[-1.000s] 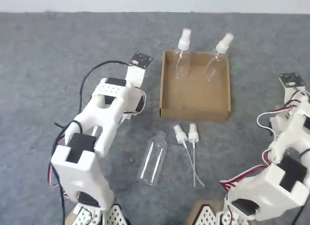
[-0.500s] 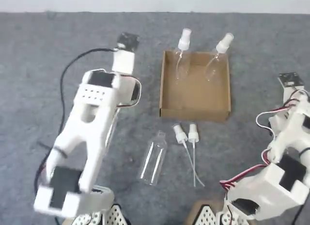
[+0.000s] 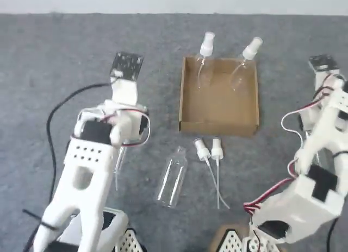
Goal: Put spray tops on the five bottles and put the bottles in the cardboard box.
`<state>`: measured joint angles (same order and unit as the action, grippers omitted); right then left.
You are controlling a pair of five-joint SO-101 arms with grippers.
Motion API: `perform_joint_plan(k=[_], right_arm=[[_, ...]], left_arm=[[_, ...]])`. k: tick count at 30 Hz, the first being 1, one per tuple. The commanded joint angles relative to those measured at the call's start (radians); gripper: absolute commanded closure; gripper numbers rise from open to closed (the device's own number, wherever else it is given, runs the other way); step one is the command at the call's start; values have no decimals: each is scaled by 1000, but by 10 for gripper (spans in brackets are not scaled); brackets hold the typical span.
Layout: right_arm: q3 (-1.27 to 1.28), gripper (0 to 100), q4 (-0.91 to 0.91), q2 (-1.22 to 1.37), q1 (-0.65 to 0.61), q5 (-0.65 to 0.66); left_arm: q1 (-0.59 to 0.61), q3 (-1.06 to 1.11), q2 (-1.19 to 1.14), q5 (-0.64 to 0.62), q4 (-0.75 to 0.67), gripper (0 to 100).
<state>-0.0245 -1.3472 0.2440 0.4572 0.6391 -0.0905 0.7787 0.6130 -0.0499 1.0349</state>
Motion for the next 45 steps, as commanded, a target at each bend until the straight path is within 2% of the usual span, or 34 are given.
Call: perform_joint_plan(k=[1,9,16,20,25,30,36,40,45], right_arm=[[-123,680,-30,76,-18,-6],[-292,694,-30,288,38,-38],[-293,913,-30,329,39,-21],[-295,990,-54,260,31,-21],[-292,992,-162,35,-35,-41],[-288,992,-259,-214,-168,-140],[-252,992,-349,-464,-432,-233],[-69,992,-268,-644,-657,-278],[238,992,-44,-835,-905,-353]], left_arm=[[5,33,69,-9,-54,988],[5,36,69,-9,-52,988],[6,36,74,-9,-52,988],[48,28,78,-15,-55,988],[72,1,137,-17,-49,988],[75,8,305,-14,-48,988],[77,-67,470,-15,32,988],[75,-205,494,-18,101,988],[74,-351,488,-31,115,988]])
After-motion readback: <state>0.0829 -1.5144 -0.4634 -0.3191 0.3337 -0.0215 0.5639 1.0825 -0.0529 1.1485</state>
